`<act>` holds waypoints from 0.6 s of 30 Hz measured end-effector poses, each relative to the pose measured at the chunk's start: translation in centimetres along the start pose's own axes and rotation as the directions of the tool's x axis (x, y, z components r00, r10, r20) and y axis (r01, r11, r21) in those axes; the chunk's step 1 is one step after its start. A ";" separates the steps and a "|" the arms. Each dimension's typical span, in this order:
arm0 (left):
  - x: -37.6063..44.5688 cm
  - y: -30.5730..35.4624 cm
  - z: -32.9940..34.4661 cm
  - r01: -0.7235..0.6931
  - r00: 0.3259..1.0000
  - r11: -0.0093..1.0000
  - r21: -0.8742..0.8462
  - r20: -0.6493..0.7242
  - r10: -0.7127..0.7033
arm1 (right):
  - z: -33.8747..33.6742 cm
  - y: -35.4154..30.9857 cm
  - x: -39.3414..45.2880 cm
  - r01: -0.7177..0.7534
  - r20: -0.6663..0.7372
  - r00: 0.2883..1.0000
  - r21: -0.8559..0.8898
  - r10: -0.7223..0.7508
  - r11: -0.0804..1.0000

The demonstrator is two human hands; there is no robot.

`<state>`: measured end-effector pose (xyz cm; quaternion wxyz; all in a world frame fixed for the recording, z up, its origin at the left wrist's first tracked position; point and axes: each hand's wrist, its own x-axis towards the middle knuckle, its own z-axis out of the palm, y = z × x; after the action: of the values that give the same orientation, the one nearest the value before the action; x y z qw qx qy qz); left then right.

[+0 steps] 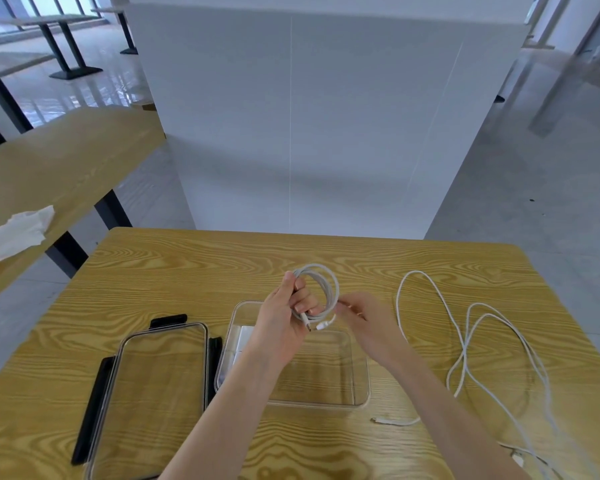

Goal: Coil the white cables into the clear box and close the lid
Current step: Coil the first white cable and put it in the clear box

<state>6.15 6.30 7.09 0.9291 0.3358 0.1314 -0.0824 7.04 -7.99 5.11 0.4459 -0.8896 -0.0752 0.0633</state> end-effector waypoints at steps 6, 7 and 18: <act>-0.1 -0.7 -0.1 0.001 1.000 1.000 0.025 -0.015 0.000 | 0.8 -1.1 0.1 -0.058 -0.188 0.956 0.630 0.225 0.774; -0.1 -0.8 -0.1 0.007 1.000 0.999 0.031 -0.025 -0.006 | 1.0 -1.2 0.1 -0.060 -0.179 0.948 0.710 0.262 0.702; -0.5 -1.6 -0.5 -0.026 0.984 0.841 0.541 -0.135 0.117 | 1.8 -0.1 0.7 -0.186 0.117 0.903 0.974 0.413 0.130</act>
<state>5.22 5.42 5.90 0.7866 0.5924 0.1656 -0.0534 7.42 -6.40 4.13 0.8859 -0.4045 0.2022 0.1037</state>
